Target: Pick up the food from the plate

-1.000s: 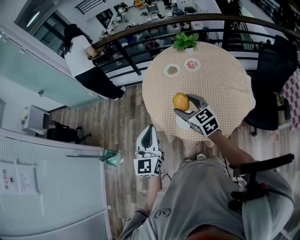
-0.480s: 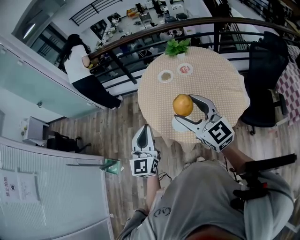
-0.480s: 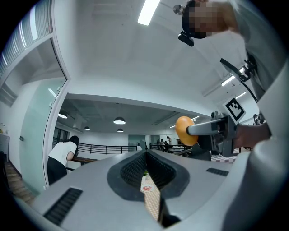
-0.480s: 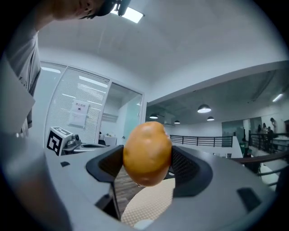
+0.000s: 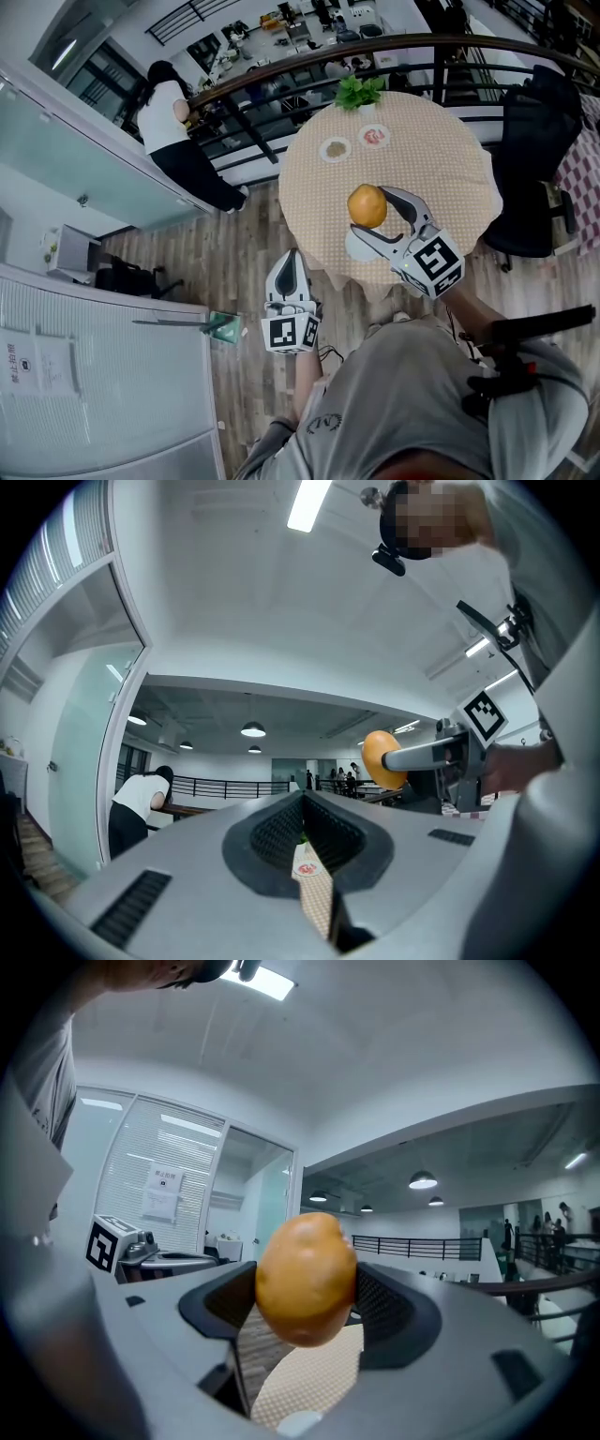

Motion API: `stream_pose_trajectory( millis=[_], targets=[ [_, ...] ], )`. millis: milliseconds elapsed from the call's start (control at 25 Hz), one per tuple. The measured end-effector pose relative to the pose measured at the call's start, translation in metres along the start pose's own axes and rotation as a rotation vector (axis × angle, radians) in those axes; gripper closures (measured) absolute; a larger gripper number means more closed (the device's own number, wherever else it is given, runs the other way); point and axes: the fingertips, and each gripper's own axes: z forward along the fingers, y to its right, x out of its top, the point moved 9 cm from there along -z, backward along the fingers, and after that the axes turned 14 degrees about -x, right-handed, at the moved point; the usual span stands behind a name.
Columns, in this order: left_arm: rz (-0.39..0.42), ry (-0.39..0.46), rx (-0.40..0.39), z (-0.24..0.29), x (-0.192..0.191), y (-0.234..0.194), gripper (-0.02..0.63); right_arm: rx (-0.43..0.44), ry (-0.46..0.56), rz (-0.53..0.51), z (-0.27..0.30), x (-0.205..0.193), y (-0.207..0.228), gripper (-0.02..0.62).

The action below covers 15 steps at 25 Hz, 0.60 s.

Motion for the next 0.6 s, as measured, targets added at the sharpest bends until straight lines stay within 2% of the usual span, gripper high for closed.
stream_pose_trajectory(
  millis=[600],
  targets=[
    [-0.02, 0.004, 0.017, 0.006, -0.006, 0.015, 0.597, 0.003, -0.004, -0.017, -0.005, -0.006, 0.01, 0.269]
  ],
)
